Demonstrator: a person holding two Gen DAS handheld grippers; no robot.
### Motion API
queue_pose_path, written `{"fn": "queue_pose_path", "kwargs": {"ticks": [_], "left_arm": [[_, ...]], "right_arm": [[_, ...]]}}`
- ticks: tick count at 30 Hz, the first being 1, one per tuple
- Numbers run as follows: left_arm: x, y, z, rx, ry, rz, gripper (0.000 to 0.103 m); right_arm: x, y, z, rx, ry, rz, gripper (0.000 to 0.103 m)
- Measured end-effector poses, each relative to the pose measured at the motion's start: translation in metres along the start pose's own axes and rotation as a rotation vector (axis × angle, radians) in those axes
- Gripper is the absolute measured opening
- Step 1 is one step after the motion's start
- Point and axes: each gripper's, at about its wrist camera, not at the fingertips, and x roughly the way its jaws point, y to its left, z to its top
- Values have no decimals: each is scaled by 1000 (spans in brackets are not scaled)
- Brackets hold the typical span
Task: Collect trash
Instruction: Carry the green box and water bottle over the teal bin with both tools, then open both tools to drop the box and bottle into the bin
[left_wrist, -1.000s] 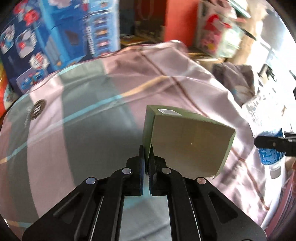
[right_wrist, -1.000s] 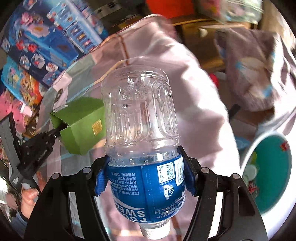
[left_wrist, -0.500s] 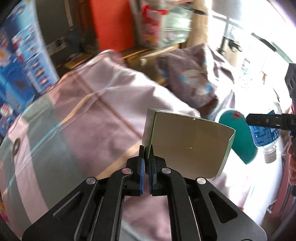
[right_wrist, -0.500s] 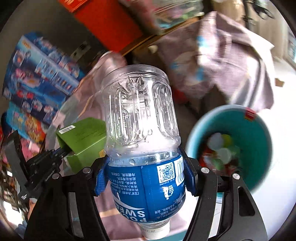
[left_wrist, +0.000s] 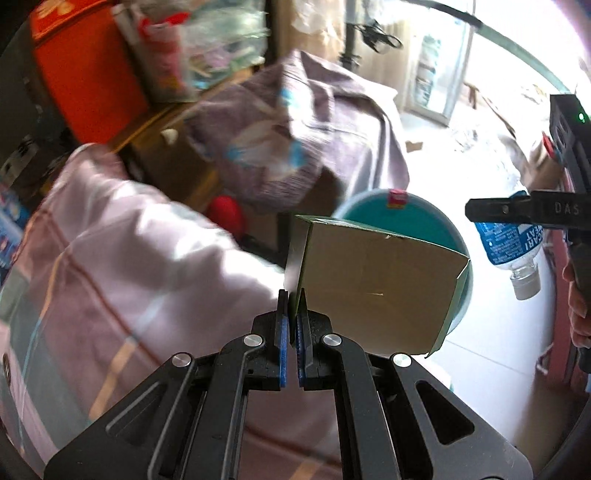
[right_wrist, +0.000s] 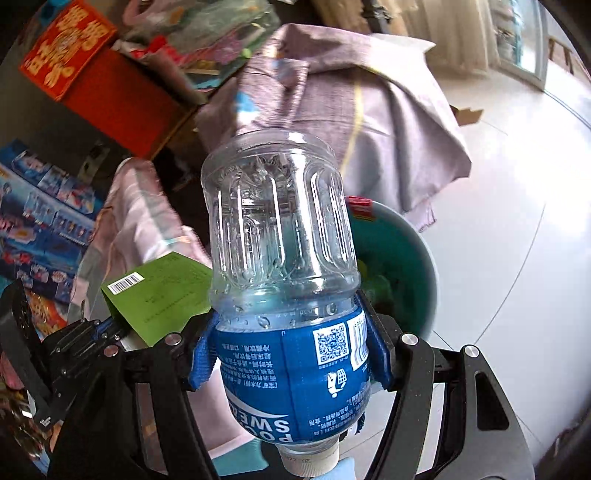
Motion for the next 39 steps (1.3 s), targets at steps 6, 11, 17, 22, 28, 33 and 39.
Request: {"fn": "queue_pose_path", "kwargs": {"ticks": [6, 11, 17, 22, 28, 33, 39], "left_arm": [[31, -28, 14, 60, 41, -42, 4], [57, -46, 20, 116, 80, -68, 4], [82, -59, 21, 152, 133, -103, 9], [95, -64, 19, 169, 169, -118, 29], [95, -58, 17, 143, 163, -126, 56], [88, -56, 16, 126, 149, -125, 67], [65, -49, 12, 87, 109, -130, 84]], "right_arm": [[12, -25, 4, 37, 21, -20, 63], [26, -32, 5, 40, 54, -40, 63], [37, -34, 11, 49, 60, -45, 69], [39, -38, 12, 67, 47, -65, 72], [42, -37, 8, 67, 71, -84, 73], [40, -30, 4, 53, 85, -101, 75], [19, -15, -2, 27, 60, -103, 77]]}}
